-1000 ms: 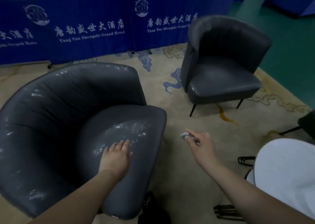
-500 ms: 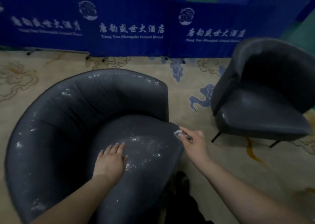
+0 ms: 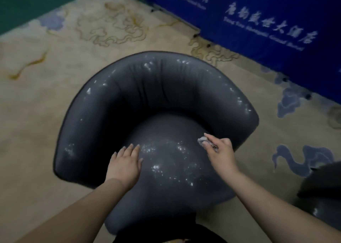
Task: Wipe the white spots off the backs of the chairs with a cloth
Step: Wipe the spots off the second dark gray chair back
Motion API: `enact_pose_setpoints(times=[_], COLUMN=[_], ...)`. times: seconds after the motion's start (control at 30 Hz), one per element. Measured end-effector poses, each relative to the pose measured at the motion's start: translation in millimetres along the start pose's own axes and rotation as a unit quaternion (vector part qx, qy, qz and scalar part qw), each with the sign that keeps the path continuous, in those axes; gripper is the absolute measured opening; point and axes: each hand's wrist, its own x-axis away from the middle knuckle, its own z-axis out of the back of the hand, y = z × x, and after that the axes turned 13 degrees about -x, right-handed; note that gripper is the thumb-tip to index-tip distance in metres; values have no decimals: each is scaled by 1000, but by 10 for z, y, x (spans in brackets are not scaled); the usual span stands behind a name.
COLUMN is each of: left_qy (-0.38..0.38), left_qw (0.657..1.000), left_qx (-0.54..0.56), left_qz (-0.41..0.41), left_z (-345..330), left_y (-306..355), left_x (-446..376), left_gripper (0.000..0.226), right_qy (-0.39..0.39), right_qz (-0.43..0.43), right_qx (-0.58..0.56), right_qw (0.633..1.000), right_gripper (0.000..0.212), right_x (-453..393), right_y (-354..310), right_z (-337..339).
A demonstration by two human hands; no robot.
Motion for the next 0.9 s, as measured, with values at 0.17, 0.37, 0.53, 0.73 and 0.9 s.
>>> enact_pose_setpoints(times=[0.17,0.37,0.53,0.73,0.9], left_qy=[-37,-55,-52,-56,-75], left_qw=[995,987,989,988,989], left_qx=[39,93,93,100,99], left_qz=[81,120,106,100,83], left_z=[-289,-708,-1210,-1876,-2365], left_y=[6,-74,-69,-37,-146], left_x=[151,46,-340,-873,-1310], left_gripper=[57,53,54,57,62], right_qy=[-87,-149,-174,-183,-185], right_qz=[-8,-2,-10,16,89], right_qx=[22,46,52,67,76], right_qw=[996,988,983,981,976], right_gripper=[29,29,29,30,34], right_x=[-286,-549,-774,-1107,-1423], right_y=[156,434,851,1414,1798], right_z=[-217,-697,-1209,-1805,-2307])
